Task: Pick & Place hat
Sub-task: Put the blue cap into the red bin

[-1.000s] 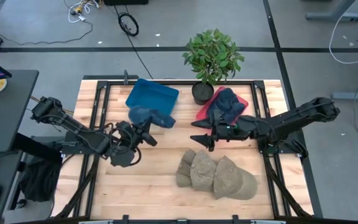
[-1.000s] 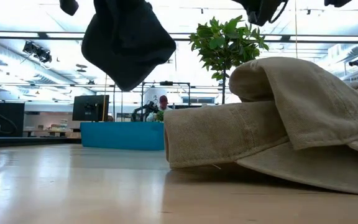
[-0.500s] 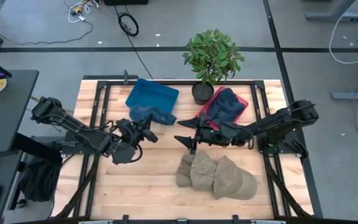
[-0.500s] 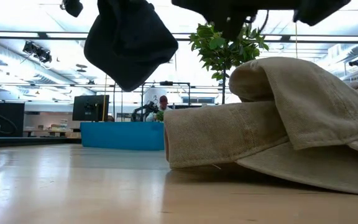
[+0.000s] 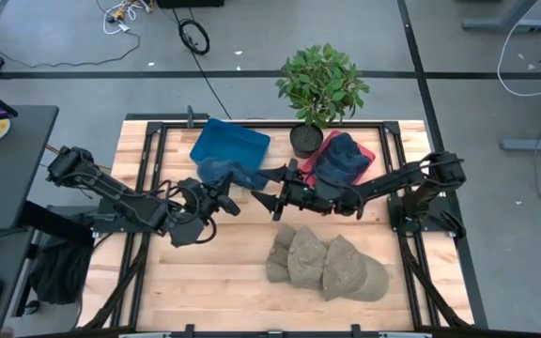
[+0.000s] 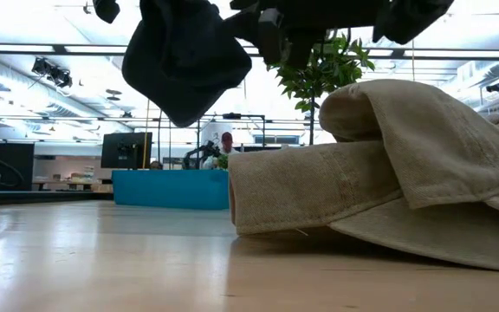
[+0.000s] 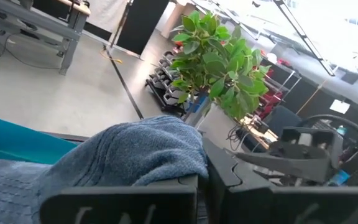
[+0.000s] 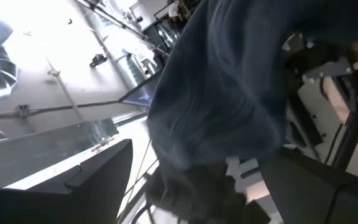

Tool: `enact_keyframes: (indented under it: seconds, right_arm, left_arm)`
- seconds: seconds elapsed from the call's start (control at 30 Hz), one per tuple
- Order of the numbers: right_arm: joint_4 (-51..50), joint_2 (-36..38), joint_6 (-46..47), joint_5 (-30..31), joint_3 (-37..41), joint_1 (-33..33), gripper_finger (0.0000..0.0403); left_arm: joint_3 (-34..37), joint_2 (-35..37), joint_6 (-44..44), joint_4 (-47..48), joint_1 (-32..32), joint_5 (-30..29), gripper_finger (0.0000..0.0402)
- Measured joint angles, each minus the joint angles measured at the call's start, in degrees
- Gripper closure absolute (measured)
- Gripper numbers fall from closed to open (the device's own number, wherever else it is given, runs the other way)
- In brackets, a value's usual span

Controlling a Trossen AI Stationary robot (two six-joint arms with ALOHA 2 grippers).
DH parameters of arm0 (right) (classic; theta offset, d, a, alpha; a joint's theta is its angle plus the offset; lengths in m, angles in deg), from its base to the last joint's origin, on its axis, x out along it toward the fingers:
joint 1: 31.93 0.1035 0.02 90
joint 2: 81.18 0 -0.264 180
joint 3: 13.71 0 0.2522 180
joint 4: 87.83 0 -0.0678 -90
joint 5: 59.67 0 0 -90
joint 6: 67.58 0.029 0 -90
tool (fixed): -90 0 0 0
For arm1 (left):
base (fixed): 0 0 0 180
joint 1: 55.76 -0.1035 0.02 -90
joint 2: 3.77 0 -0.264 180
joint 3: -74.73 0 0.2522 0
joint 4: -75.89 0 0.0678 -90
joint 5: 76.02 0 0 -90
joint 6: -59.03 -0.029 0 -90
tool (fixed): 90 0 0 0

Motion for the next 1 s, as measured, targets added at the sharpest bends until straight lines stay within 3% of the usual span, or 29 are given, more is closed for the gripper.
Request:
enact_keyframes:
  seconds: [0.33, 0.57, 0.8, 1.0]
  right_arm:
    - [-4.2, -1.0, -1.4, 0.0, -2.9, -1.1, 0.0062]
    - [-4.5, -1.0, -1.5, 0.1, -2.9, -2.0, 0.0094]
    - [-4.7, -1.0, -3.2, 0.2, -2.9, -2.2, 0.0166]
    - [-5.5, -1.0, -5.5, 0.6, -2.9, -2.3, 0.0280]
  left_arm:
    - [0.0, 0.0, -3.2, -1.5, 0.0, 2.6, 0.0399]
    - [0.0, 0.0, -4.6, -1.7, 0.0, 4.8, 0.0399]
    - [0.0, 0.0, -5.8, -1.6, 0.0, 7.5, 0.0399]
    - [0.0, 0.0, -8.8, -1.6, 0.0, 9.1, 0.0399]
